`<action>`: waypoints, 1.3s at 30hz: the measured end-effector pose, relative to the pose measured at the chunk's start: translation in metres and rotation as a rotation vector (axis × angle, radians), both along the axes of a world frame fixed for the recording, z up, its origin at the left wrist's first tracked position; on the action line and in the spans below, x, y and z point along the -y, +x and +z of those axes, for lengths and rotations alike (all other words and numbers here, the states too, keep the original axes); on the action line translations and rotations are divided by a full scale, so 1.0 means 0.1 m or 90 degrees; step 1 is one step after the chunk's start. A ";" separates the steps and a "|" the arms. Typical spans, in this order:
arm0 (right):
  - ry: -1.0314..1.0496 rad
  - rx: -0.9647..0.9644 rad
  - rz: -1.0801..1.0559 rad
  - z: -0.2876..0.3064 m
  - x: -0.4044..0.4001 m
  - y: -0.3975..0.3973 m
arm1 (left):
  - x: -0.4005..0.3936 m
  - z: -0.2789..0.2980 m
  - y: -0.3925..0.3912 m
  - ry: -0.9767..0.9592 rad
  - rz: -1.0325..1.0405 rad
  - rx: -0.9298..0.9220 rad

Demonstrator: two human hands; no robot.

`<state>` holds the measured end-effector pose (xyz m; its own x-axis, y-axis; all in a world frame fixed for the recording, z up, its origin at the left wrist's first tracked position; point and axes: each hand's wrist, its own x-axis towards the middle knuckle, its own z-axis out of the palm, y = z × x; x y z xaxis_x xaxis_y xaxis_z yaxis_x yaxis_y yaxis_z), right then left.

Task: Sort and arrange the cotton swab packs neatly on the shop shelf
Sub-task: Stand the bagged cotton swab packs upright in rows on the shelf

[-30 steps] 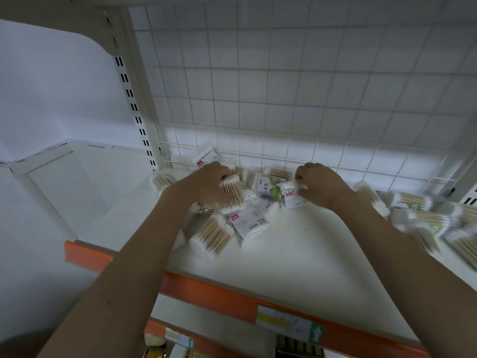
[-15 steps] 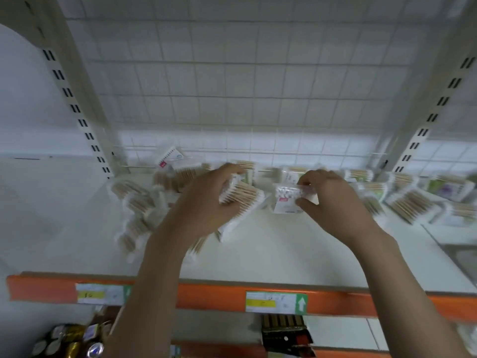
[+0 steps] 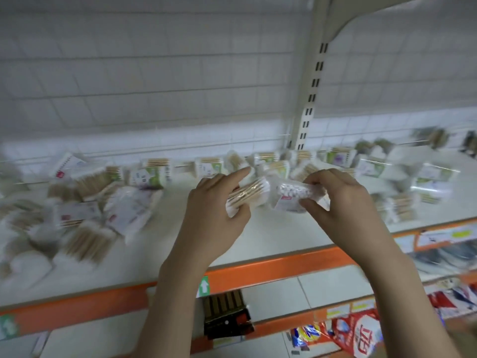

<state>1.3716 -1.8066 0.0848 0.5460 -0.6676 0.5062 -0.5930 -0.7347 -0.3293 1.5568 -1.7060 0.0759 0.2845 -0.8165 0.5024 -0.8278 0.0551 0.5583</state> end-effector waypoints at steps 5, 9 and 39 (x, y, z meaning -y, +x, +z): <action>-0.015 0.000 -0.018 0.06 0.37 -0.79 | 0.44 0.04 -0.85 -0.033 -0.005 -0.029; -0.030 0.000 -0.019 0.09 0.66 -1.45 | 0.71 0.01 -1.51 -0.019 0.023 -0.105; -0.013 0.017 -0.098 0.02 2.01 -2.40 | 2.32 0.03 -2.36 -0.050 -0.009 -0.145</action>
